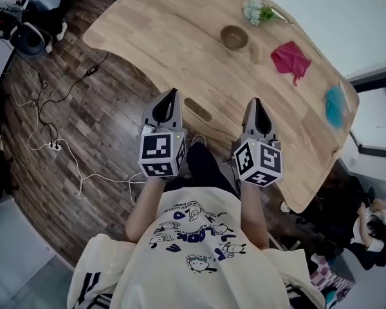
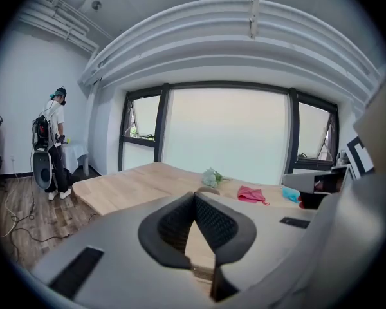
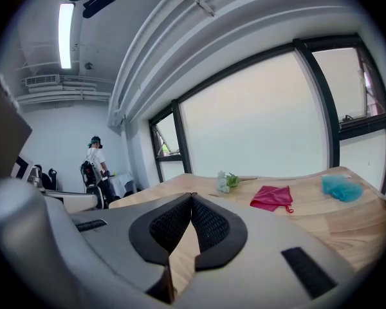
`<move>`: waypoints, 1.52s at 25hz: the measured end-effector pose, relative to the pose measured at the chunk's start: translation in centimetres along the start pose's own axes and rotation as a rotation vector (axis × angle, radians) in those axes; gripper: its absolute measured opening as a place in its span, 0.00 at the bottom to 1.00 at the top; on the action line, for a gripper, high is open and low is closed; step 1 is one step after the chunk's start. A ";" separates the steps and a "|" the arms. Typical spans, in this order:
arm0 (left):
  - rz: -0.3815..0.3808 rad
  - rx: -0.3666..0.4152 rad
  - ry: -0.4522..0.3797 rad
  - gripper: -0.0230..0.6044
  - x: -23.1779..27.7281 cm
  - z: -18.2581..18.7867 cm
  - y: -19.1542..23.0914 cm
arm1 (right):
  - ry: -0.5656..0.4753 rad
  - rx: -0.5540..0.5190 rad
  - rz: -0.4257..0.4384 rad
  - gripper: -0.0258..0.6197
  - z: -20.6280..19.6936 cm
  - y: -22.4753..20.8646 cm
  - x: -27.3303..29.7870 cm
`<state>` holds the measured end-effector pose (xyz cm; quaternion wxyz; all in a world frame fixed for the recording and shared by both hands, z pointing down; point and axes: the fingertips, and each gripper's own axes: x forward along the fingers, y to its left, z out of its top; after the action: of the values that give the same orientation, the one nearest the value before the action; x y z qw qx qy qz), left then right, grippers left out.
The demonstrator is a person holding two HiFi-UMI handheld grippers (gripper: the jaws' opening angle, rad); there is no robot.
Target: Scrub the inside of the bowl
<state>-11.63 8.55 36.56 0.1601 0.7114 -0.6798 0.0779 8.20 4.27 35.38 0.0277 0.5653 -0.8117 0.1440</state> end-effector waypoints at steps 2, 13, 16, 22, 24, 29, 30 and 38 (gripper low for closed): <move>0.007 0.003 0.007 0.08 1.8 0.7 0.4 | -0.002 0.008 0.004 0.04 0.6 -0.4 2.0; -0.040 0.014 0.030 0.08 9.8 3.4 -0.5 | 0.021 0.040 -0.022 0.04 1.8 -3.5 9.2; -0.062 -0.001 0.048 0.08 11.0 3.1 -1.1 | 0.031 0.044 -0.042 0.04 1.6 -4.4 9.7; -0.079 -0.001 0.072 0.08 13.5 3.1 -1.4 | 0.027 0.062 -0.092 0.04 1.8 -6.6 10.3; -0.081 -0.003 0.081 0.08 14.1 3.1 -1.2 | 0.026 0.068 -0.109 0.04 1.8 -7.1 10.4; -0.094 -0.022 0.097 0.08 15.5 3.4 -0.5 | 0.034 0.075 -0.140 0.04 1.8 -7.5 11.5; -0.100 -0.024 0.103 0.08 15.9 3.4 -0.3 | 0.037 0.074 -0.147 0.04 1.8 -7.5 11.7; -0.205 -0.009 0.180 0.08 20.7 2.9 0.0 | 0.089 0.071 -0.238 0.04 0.5 -8.9 14.8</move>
<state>-10.61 -11.89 40.64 0.2308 0.7665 -0.5868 0.1219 11.21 -12.16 39.78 0.0607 0.6515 -0.7311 0.1933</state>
